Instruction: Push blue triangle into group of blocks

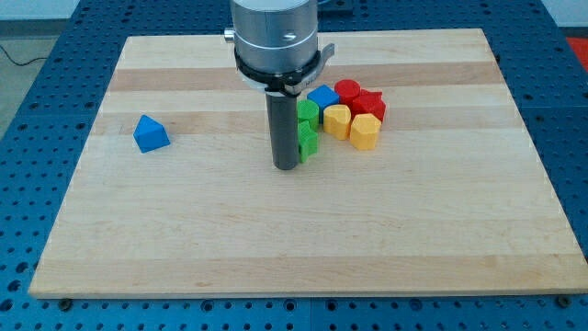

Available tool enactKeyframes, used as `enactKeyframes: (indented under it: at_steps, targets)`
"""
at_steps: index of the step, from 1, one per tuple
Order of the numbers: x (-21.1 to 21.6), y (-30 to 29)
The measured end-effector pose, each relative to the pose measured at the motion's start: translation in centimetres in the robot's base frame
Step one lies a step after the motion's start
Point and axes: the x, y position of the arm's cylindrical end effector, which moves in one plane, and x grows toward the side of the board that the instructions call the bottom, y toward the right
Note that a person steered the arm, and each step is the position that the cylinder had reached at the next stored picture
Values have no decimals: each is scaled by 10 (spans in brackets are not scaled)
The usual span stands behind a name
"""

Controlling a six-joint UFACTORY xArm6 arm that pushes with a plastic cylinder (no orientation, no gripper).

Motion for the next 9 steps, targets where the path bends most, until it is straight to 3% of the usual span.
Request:
enactKeyframes:
  at_steps: [3,5,6,7,8,9]
  targets:
    - [-8,0]
    - [11,-119]
    - [4,-207]
    - [-37,-255]
    - [-65,-258]
    - [-56,-211]
